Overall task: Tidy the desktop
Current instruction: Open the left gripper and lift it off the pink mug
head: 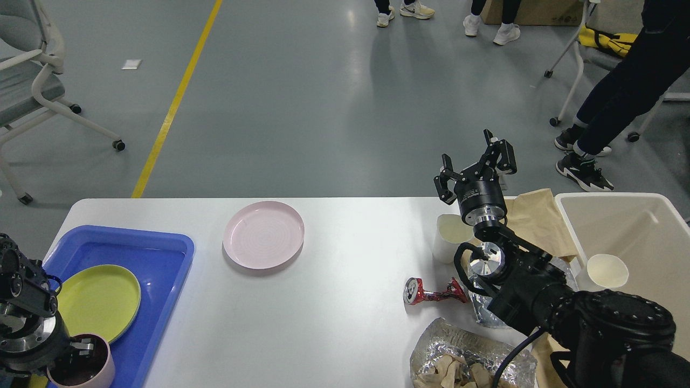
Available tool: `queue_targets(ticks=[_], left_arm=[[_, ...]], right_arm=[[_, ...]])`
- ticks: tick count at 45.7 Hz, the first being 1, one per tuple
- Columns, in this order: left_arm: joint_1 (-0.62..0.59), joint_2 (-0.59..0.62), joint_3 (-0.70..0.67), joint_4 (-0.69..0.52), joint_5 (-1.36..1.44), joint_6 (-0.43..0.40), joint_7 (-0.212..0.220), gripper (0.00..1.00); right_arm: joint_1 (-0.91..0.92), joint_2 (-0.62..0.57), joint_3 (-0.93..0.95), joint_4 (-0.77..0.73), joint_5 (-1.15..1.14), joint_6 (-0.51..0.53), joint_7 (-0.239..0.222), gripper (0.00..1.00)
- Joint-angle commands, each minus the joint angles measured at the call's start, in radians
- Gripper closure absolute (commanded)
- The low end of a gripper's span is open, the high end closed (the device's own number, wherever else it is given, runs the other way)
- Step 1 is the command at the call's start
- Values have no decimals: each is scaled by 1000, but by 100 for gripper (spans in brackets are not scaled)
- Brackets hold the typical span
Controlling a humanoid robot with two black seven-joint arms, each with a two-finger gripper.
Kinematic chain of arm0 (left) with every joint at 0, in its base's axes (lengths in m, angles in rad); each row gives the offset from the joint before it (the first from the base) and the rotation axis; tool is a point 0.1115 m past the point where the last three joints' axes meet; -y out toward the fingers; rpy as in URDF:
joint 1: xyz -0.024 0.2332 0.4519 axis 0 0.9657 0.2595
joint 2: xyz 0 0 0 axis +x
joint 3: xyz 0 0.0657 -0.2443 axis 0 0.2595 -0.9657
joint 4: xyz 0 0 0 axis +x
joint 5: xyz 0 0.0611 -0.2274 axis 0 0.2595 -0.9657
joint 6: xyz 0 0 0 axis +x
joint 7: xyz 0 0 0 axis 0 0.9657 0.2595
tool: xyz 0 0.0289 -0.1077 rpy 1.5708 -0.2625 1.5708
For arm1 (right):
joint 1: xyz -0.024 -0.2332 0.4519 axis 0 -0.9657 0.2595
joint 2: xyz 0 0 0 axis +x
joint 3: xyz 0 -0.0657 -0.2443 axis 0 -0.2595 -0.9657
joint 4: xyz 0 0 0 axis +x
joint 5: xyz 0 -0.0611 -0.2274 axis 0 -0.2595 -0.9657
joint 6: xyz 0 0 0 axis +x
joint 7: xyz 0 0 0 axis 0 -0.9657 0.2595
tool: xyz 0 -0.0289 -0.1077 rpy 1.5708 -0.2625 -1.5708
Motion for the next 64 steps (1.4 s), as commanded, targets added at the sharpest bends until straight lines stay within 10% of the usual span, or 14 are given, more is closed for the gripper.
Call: queue_targets(ticks=[1,11,25,37,64], left_arm=[[1,1,2,0,2,3,-1,99],[2,-4,9,3,0,4,-1,91],[1,-2,4,20,-3,-10,5,10],[-33,1,-2,20,-3,-72,8,5],[-359,151,-287,17,-20,-729,5,4]], right_arm=[[0,1,0,0,0,0,0,0],[0,1,1,0,0,0,0,0],[0,1,0,0,0,0,0,0],[0,0,0,0,0,0,0,0],[0,0,0,0,0,0,0,0]])
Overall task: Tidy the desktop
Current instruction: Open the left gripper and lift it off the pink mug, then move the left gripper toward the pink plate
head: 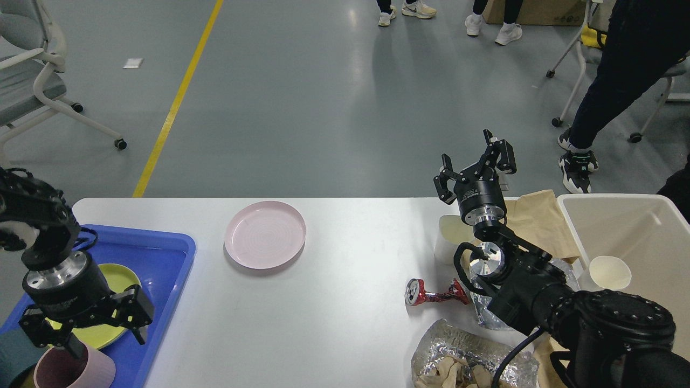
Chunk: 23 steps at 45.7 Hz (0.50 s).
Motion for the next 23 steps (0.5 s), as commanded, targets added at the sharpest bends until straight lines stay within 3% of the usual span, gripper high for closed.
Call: queue_targets(ticks=[1,16,23], left_arm=[[-99,53,-65,-1,-1,-118,2,4],[-503,61,-59,1,-33,-118,4,4],[-483,38,-65,21,-41,-118,5,5]], right_arm=[[0,-1,0,0,0,0,0,0],[0,-1,0,0,0,0,0,0],[0,-1,0,0,0,1,0,0]])
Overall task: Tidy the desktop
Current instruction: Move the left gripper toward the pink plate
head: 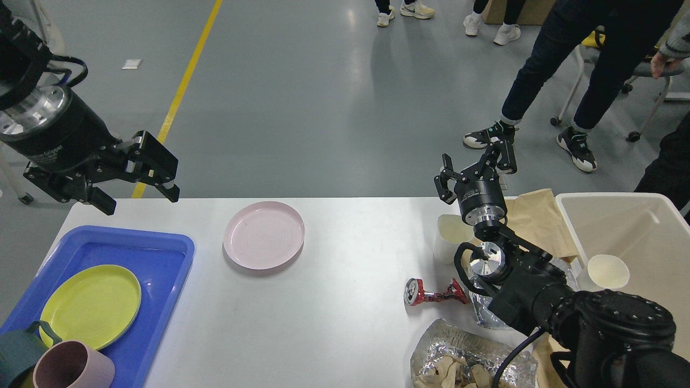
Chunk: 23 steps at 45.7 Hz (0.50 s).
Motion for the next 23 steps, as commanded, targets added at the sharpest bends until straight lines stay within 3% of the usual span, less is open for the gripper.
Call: queue_targets(ticks=[1,5,12,23], left_arm=[[55,-25,-5,24,-5,0,2,5],[191,-60,-5,62,-36,7,2,5],[412,-126,6,109,-160,226,9,5],[624,-219,-8,107,-315,573,9,6]], right_arm=[[0,0,0,0,0,0,0,0],[0,2,0,0,0,0,0,0],[0,2,0,0,0,0,0,0],[0,2,0,0,0,0,0,0]])
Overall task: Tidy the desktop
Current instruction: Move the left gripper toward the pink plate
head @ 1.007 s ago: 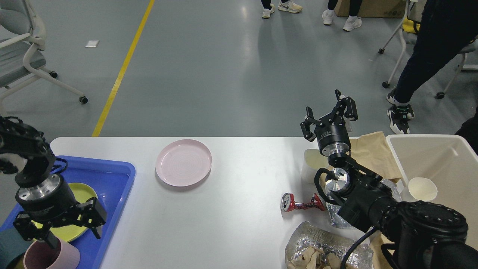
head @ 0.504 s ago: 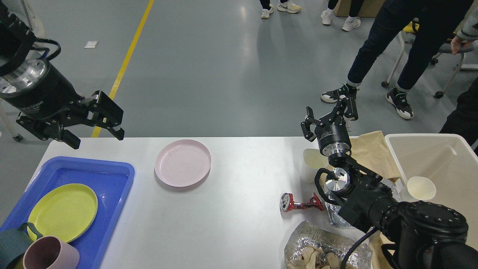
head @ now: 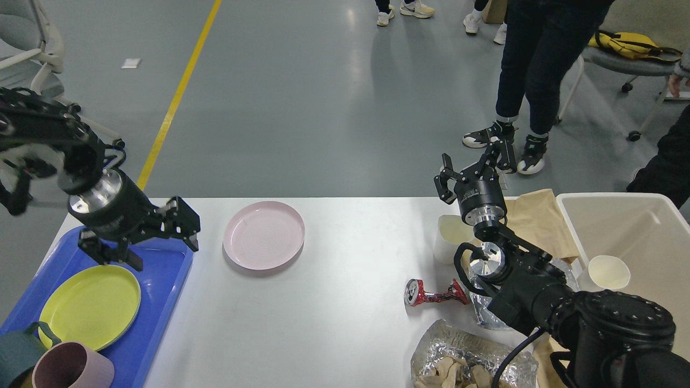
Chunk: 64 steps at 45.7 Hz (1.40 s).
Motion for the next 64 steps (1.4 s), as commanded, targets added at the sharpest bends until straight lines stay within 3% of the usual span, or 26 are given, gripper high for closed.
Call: queue_targets(ticks=[1,15,26,35,53,60,64], left_arm=[[97,-53,-16,0,-107,195,0,6],[281,-157,-199,4,-303,641,0,6],[393,-179,-335,75,-340,849,1,6],[468,-186,-357,202,-475,863,1,6],[540,-246,-401,325,-492,864,4,6],[579,-260,-440,412,-492,864,69,7],[594,-275,-456,443,-492,864,81,7]], right_arm=[[0,1,0,0,0,0,0,0],[0,1,0,0,0,0,0,0],[0,1,2,0,0,2,0,0],[0,1,2,0,0,0,0,0],[0,1,2,0,0,0,0,0],[0,1,0,0,0,0,0,0],[0,1,0,0,0,0,0,0]])
